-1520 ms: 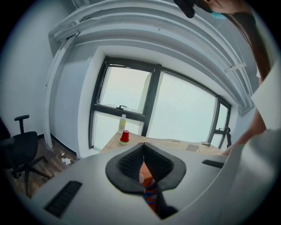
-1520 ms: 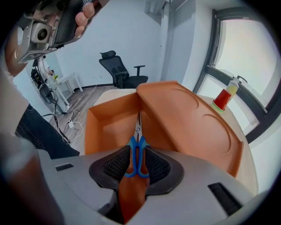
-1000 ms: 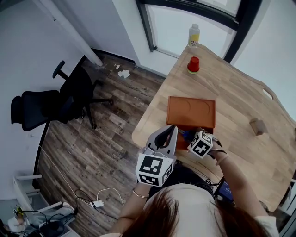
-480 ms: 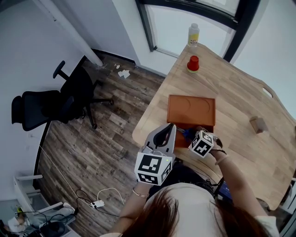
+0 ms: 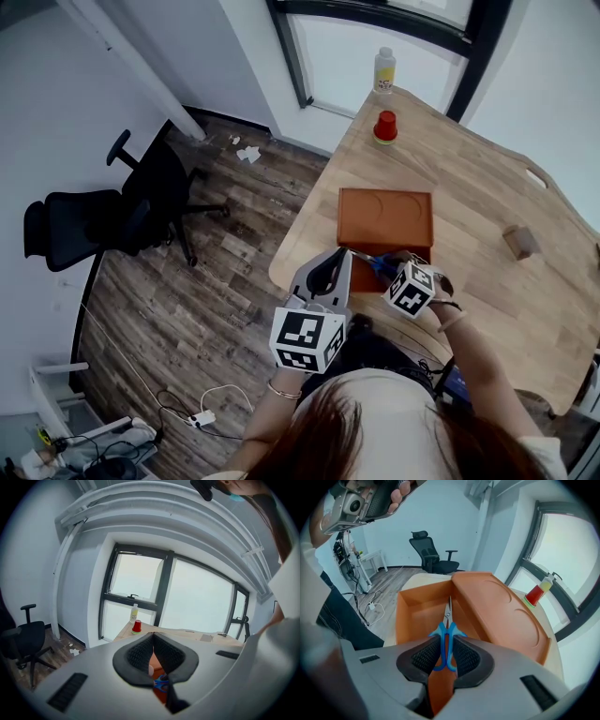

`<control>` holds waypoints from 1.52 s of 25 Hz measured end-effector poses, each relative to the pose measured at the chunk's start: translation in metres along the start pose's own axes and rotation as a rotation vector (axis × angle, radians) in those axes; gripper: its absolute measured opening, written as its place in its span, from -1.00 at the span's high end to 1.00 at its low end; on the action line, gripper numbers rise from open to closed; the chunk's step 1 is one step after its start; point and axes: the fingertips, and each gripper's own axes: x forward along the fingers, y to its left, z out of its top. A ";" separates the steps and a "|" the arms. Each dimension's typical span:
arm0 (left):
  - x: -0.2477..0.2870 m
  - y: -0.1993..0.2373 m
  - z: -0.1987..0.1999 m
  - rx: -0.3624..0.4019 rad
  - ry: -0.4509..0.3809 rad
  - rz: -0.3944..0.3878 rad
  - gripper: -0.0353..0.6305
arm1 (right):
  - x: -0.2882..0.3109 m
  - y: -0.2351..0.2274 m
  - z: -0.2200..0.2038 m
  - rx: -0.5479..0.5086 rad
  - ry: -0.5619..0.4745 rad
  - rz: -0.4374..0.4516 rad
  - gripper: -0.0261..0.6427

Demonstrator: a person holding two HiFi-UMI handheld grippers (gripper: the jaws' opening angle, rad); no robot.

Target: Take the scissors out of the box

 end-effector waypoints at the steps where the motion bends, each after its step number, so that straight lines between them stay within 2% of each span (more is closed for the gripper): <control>1: -0.002 -0.001 0.000 0.002 -0.001 -0.002 0.84 | -0.002 0.001 0.000 0.002 -0.002 -0.006 0.59; 13: -0.032 -0.011 0.004 0.043 -0.022 -0.020 0.84 | -0.030 0.015 0.004 0.015 -0.040 -0.087 0.59; 21: -0.055 -0.018 0.007 0.065 -0.043 -0.018 0.84 | -0.054 0.023 0.011 0.046 -0.101 -0.158 0.59; 38: -0.101 -0.037 0.009 0.116 -0.087 -0.036 0.84 | -0.119 0.049 0.032 0.221 -0.296 -0.312 0.59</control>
